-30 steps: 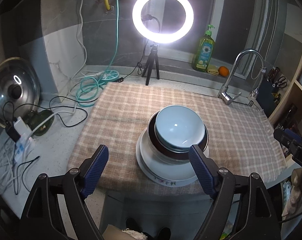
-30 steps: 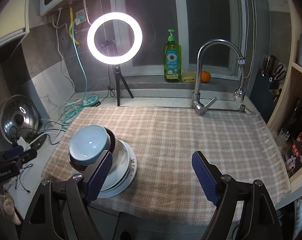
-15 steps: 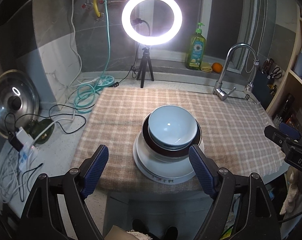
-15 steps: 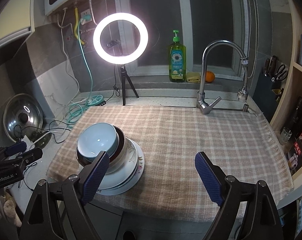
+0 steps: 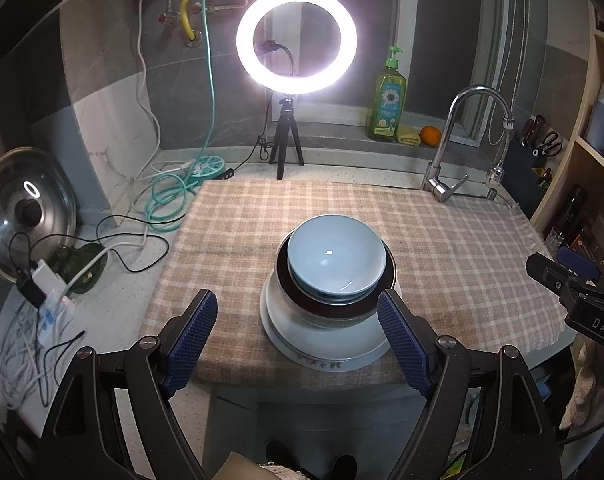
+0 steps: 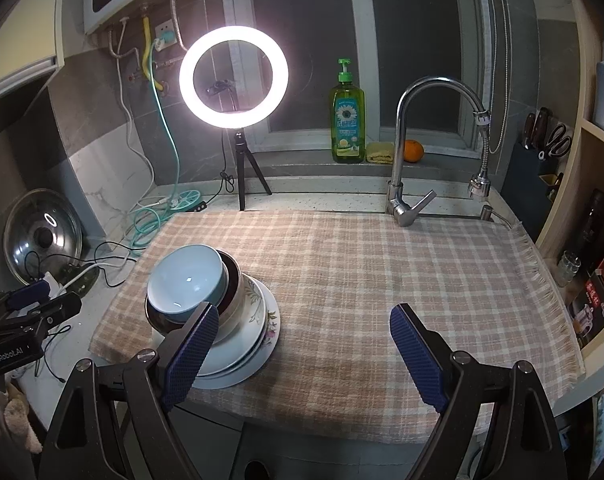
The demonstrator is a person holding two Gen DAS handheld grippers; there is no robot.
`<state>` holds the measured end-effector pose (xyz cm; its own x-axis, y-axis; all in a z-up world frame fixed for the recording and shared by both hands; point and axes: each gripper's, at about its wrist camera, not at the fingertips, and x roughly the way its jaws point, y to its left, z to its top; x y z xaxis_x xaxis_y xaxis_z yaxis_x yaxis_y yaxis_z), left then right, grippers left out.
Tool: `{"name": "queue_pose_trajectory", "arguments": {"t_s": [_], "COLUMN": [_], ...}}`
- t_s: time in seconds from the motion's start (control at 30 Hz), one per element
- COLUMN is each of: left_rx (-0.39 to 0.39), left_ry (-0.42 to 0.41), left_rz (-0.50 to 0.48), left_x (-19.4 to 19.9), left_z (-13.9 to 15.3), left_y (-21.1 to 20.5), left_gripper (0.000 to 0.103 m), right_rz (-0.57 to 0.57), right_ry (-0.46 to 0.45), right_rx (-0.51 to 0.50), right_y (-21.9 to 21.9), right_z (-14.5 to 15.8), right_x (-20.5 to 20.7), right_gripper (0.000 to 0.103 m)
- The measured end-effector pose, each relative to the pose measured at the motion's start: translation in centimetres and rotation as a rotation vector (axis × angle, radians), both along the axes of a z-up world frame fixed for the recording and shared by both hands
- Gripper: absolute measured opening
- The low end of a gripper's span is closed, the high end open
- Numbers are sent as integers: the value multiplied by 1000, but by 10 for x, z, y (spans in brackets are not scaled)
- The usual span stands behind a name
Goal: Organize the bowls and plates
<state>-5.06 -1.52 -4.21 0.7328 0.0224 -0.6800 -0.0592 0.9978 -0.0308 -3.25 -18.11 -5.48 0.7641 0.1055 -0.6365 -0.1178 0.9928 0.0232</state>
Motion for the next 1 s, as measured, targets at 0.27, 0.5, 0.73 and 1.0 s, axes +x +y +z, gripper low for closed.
{"name": "queue_pose_trajectory", "arguments": {"t_s": [0.27, 0.5, 0.73, 1.0], "left_rx": [0, 0, -2, 5], "left_ry": [-1, -2, -4, -6], "left_rz": [3, 5, 8, 7], "left_x": [0, -1, -1, 0], "left_z": [0, 1, 1, 1], "left_y": [-2, 0, 2, 3], "left_gripper": [83, 83, 83, 83], "right_rz": [2, 2, 2, 5], "right_ry": [2, 1, 2, 10], "right_rx": [2, 1, 1, 4], "right_y": [0, 1, 1, 1], "right_z": [0, 0, -1, -3], "right_x": [0, 1, 1, 4], "right_gripper": [85, 85, 85, 85]}}
